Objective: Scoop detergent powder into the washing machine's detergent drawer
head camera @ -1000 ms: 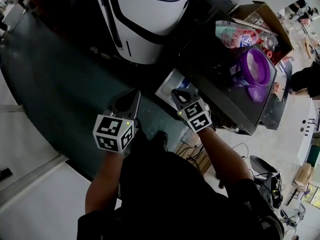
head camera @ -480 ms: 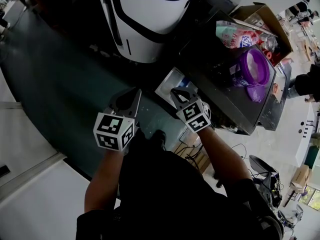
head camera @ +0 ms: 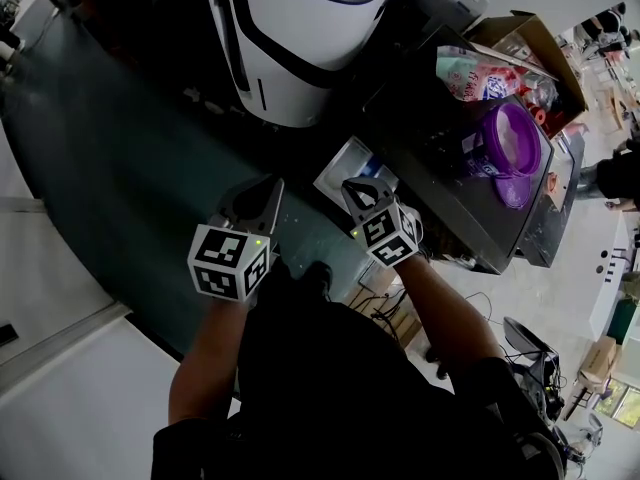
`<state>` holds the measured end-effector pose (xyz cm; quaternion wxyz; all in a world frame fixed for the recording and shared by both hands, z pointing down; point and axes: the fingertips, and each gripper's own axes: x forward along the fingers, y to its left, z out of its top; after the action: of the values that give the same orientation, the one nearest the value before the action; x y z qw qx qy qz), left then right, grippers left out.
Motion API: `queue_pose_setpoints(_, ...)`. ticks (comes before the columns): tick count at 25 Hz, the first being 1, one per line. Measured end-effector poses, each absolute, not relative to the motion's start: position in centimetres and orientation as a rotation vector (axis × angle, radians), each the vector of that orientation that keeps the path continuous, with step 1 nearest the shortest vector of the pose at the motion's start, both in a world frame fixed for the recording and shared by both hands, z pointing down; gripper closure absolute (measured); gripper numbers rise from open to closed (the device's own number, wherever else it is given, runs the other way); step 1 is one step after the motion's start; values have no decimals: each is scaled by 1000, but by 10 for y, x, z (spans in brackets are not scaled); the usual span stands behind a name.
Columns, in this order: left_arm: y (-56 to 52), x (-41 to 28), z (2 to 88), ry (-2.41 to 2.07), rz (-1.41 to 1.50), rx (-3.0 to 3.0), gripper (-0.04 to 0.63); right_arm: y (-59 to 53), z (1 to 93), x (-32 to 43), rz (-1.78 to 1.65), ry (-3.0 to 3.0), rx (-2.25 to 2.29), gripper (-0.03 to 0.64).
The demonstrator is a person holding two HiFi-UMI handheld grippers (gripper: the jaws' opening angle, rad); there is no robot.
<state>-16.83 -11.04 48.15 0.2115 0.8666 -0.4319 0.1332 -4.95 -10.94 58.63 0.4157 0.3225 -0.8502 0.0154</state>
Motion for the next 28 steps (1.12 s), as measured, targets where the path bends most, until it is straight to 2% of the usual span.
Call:
queue_pose_setpoints(16, -112, -172, 484, -1197, 380, 2404, 588, -104, 591, -52, 12, -2127, 790, 597)
queue_pose_setpoints(28, -114, -169, 481, -1185, 378, 2418, 588, -103, 581, -57, -202, -2074, 758, 597)
